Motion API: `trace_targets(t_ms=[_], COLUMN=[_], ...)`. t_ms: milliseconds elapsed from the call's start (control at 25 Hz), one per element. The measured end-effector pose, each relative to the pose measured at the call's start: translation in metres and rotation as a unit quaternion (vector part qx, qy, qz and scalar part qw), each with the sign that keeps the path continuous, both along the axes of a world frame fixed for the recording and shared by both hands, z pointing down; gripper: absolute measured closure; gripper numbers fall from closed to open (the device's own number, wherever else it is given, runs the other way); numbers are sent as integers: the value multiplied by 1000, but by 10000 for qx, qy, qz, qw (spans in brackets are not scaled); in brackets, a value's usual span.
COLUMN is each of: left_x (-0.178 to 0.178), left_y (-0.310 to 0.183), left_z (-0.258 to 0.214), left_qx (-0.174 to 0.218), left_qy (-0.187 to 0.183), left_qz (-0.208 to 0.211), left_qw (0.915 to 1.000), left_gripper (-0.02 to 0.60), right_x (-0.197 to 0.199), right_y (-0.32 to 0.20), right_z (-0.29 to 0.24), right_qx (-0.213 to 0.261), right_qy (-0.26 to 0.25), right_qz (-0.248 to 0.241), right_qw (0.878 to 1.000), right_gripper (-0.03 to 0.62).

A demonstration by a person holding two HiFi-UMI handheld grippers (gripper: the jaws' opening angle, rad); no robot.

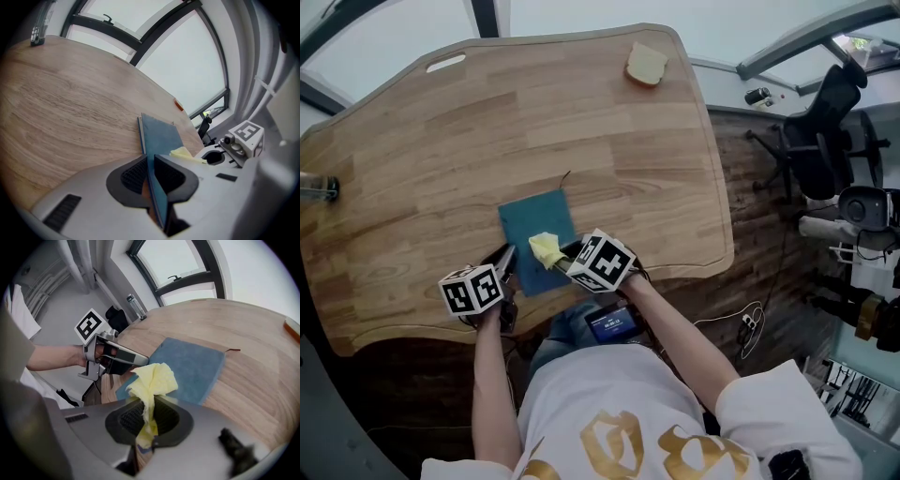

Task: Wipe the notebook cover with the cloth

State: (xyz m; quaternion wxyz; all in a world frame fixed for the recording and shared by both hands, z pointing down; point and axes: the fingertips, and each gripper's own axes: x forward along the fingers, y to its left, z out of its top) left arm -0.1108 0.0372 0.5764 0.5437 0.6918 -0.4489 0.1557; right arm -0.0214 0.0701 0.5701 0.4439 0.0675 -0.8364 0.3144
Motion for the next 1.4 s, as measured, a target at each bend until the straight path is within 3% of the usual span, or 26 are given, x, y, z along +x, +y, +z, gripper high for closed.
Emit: trace_targets(t_ms=[1400], left_x=[1], left_y=[-1], left_z=[-1], left_qx=[-75], left_qy=[118], left_qz=[86], left_qw=[9999], left_gripper=[529], right_x=[-27], right_y=[-85], right_z=[0], right_qx=[620], right_qy=[198], right_qz=[843], right_qw=[9943], right_gripper=[554])
